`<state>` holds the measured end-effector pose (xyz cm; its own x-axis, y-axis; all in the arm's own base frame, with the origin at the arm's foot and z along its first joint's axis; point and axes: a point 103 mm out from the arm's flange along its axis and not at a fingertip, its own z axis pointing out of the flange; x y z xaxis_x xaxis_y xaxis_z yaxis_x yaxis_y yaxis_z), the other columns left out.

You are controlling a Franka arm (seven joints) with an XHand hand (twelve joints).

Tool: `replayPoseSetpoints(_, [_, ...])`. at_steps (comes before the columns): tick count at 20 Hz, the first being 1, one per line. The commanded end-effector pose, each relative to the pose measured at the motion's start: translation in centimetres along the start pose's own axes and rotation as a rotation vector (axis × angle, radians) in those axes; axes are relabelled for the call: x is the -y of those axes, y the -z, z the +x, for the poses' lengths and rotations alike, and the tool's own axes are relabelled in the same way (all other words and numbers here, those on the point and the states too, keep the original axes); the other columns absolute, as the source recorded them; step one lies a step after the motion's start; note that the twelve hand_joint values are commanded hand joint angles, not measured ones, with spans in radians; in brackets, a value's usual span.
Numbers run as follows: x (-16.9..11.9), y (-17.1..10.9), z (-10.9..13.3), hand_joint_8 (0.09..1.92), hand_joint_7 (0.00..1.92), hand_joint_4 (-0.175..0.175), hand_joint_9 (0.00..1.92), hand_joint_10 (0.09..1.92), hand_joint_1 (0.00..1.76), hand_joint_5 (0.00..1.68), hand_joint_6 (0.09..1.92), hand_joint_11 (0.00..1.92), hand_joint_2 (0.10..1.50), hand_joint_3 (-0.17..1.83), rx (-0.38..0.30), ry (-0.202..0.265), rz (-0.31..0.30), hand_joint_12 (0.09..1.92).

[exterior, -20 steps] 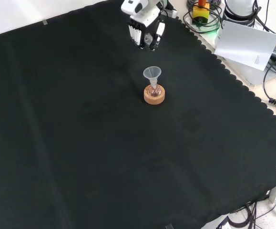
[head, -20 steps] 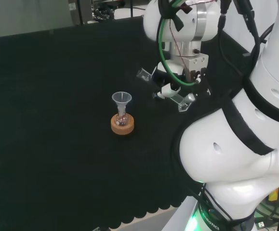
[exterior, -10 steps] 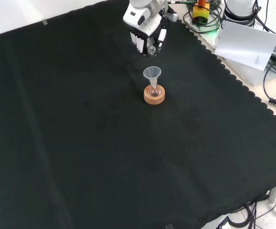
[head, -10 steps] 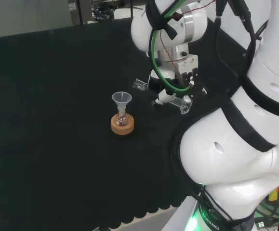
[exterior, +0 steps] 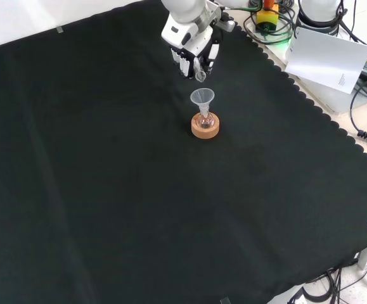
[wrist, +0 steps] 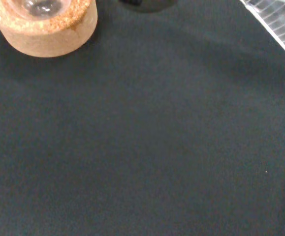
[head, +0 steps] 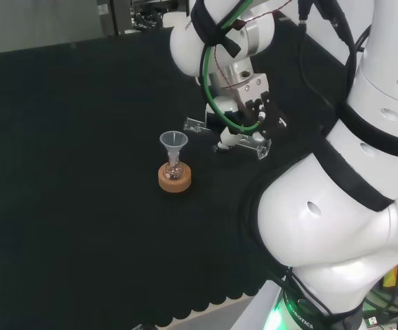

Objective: Pour the water from the graduated cylinder into the round-bottom flask.

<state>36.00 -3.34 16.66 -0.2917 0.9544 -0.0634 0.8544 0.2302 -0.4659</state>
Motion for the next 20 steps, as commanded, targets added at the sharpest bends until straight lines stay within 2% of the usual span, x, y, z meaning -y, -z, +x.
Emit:
replayPoseSetpoints(1, [-0.1,0.3,0.3,0.82,1.12,-0.175,1.51,0.09,1.28,1.08,0.84,1.28,1.06,0.00,0.052,-0.003,0.041,0.71])
replayPoseSetpoints(10, [0.0,0.8,0.2,0.82,1.11,-0.175,1.51,0.09,1.28,1.08,0.84,1.28,1.06,0.00,0.124,-0.006,0.092,0.71])
replayPoseSetpoints(18, [0.5,0.6,-0.6,0.82,1.11,-0.175,1.51,0.09,1.28,1.08,0.84,1.28,1.06,0.00,0.127,-0.013,0.112,0.71])
replayPoseSetpoints(20, [-0.2,0.7,0.9,0.82,1.11,-0.175,1.51,0.09,1.28,1.08,0.84,1.28,1.06,0.00,0.144,-0.022,0.121,0.71])
